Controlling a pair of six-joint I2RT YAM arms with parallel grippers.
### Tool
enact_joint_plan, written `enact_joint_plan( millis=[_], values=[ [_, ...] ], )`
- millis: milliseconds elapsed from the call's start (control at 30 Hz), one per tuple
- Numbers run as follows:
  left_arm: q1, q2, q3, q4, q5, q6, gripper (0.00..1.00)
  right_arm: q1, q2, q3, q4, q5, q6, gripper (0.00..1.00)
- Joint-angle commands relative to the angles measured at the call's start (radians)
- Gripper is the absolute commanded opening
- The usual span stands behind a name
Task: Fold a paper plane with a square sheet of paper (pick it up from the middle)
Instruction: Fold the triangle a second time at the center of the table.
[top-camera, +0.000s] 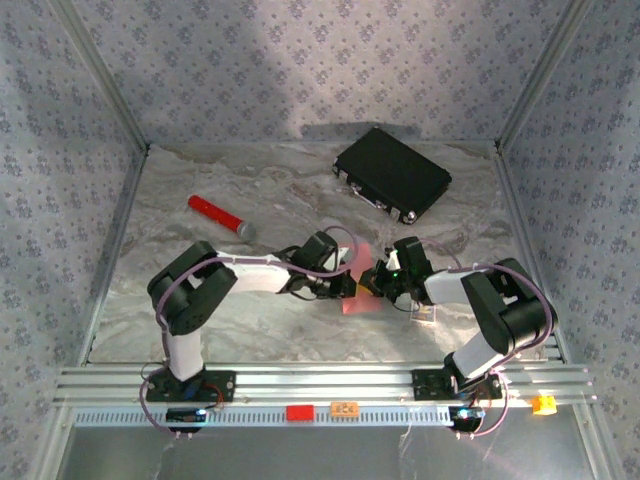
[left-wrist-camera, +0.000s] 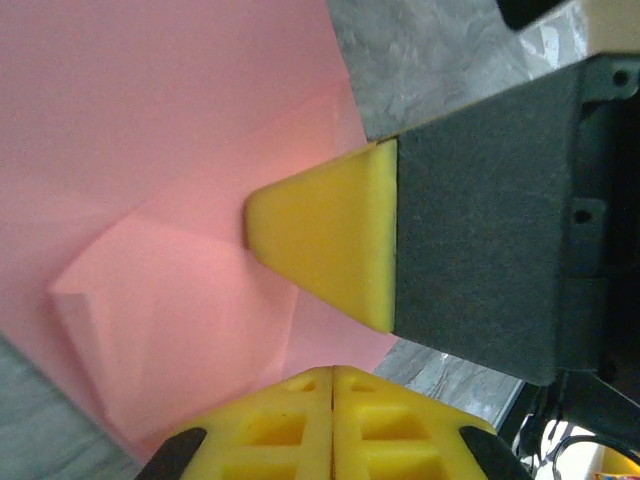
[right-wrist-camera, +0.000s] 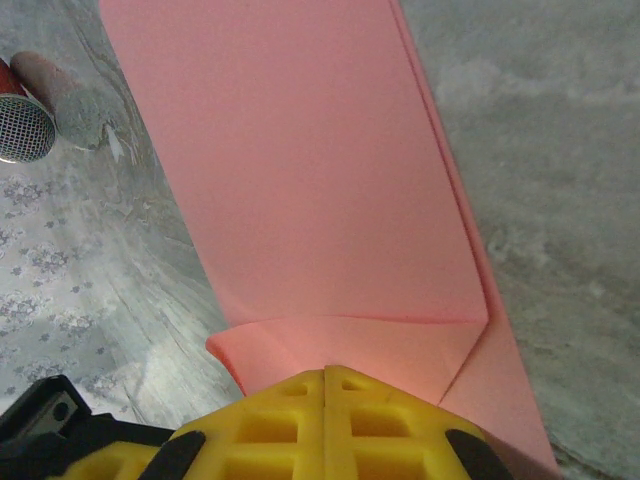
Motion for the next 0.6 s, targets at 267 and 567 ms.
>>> enact_joint_plan(
  millis=[267,567],
  values=[
    [-0.016,0.042,-0.023,-0.106,-0.045,0.047,0.03,-0.012,-0.042,-0.007,-0.080,0.033,-0.023,0.04],
    [-0.008,-0.019,-0.119,-0.073,-0.015,0.086,0.02,0.013,-0.110,0.033,-0.101,0.013,-0.075,0.07]
  ],
)
